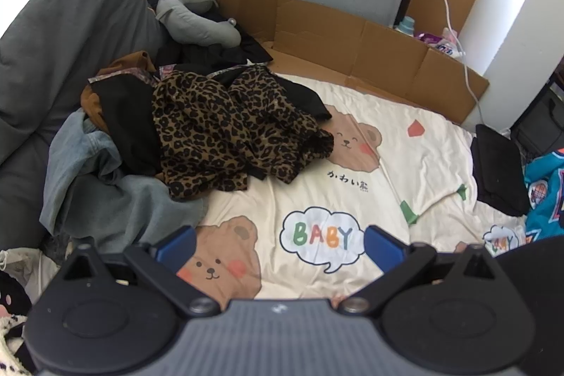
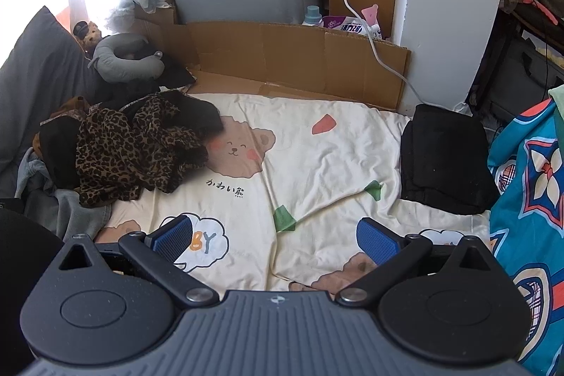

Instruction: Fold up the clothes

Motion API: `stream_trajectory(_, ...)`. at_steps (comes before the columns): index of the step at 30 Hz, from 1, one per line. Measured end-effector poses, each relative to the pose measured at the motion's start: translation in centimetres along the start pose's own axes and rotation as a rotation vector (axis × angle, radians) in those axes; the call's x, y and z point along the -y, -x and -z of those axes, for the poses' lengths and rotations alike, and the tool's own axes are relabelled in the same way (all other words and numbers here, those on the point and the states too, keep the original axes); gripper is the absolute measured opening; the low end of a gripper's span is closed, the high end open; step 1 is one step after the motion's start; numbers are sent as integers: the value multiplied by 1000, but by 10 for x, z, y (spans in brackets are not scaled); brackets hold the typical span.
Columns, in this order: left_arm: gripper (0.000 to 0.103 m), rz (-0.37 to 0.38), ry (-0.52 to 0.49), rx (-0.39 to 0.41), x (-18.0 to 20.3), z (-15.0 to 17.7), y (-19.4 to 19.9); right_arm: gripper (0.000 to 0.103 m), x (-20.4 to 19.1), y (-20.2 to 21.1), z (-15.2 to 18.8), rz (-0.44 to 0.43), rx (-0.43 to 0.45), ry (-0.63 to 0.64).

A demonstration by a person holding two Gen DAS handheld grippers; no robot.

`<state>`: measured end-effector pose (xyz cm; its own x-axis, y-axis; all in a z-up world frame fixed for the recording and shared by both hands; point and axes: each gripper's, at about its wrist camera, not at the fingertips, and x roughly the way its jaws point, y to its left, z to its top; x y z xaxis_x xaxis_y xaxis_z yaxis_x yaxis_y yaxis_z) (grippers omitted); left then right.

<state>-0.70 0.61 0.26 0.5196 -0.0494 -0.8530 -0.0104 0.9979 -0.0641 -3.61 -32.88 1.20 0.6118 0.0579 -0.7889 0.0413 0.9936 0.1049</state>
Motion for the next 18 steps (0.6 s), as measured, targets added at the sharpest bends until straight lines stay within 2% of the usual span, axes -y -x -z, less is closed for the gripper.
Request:
stream_trajectory(9,102,13,2,9,-3,2,0,102,-1,-1,0,11,9,-15)
stream_trajectory(14,102,7,21,10,-11,3,-2,101,-3,-1,-1,-21,16,-16)
stream_trajectory(18,102,-6,53,22,-20,2,-2,96,-3,1,-3,-18,32,-19)
